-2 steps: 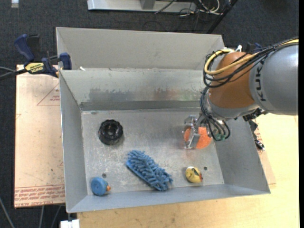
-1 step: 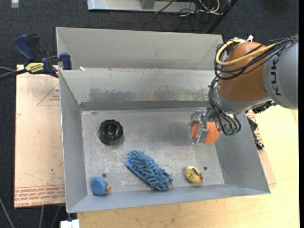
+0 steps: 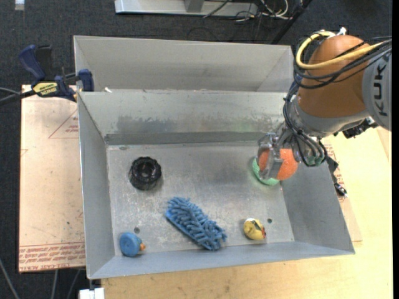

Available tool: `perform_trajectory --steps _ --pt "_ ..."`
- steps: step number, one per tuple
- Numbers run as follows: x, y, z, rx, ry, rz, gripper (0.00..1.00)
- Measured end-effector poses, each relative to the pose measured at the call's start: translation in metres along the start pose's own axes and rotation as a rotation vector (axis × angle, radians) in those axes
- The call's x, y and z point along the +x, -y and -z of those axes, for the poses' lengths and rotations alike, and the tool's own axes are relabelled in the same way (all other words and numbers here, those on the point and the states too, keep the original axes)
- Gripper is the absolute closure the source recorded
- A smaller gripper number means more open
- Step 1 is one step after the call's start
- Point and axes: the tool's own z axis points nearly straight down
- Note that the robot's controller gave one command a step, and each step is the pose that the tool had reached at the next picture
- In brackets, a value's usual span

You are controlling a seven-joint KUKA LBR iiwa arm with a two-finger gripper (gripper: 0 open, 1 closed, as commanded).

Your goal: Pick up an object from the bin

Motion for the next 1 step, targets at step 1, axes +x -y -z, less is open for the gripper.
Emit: perform_trajectory --steps 1 --pt "-0.0109 -0.0321 0.1212 0.001 0.004 -0.01 1.0"
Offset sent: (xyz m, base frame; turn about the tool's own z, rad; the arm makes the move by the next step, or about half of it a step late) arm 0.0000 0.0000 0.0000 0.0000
